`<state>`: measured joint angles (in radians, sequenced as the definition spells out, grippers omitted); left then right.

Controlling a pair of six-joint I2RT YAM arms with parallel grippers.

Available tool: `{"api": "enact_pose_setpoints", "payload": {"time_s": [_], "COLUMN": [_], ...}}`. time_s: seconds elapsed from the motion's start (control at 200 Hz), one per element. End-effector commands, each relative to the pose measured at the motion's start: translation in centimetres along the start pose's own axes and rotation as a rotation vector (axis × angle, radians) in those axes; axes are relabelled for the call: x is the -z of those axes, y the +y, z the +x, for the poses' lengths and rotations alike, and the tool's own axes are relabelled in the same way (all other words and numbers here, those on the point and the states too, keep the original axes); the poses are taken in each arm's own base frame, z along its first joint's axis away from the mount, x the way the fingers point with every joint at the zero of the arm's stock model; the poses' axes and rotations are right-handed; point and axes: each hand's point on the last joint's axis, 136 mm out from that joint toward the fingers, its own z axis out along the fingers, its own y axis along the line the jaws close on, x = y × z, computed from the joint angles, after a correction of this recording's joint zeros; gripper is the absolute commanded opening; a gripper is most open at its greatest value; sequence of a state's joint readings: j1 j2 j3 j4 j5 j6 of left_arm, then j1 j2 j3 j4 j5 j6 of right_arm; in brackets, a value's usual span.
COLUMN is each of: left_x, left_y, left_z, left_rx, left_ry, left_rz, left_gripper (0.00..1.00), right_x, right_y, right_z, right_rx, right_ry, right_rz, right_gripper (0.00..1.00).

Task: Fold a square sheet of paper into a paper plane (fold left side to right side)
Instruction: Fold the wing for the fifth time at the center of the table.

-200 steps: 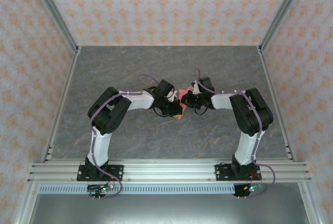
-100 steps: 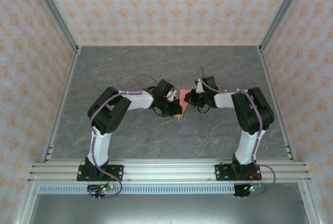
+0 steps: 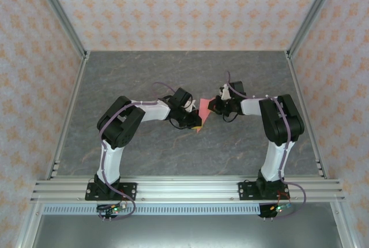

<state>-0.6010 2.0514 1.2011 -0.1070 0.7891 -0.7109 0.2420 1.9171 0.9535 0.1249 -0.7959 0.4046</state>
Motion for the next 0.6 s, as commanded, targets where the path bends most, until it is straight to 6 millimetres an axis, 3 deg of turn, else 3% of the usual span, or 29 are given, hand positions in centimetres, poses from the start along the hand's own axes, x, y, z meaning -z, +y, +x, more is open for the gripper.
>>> {"api": "enact_pose_setpoints", "payload": {"time_s": [0.0,0.3,0.42,0.595], "left_x": [-1.0,-1.0,-0.9,-0.8], "left_y": [5.3,5.2,5.0,4.7], "left_z": [2.3,2.3,2.2,2.0], "left_rx": [0.129,0.125,0.121,0.112], "left_ry": [0.069,0.067,0.064,0.053], "left_rz": [-0.139,-0.136,-0.131,-0.122], "left_gripper": [0.0,0.0,0.0,0.0], "right_x": [1.0,1.7,2.7,5.8], "right_y": [-3.7,-5.4,-4.2,-1.4], "right_z": [-4.8,-7.3,-8.0,-7.8], "right_rx": [0.007,-0.046,-0.033,-0.001], "right_ry": [-0.15,-0.177,-0.204,-0.26], "right_rz": [0.118,0.119,0.09,0.059], "right_gripper": [0.0,0.0,0.0,0.0]}}
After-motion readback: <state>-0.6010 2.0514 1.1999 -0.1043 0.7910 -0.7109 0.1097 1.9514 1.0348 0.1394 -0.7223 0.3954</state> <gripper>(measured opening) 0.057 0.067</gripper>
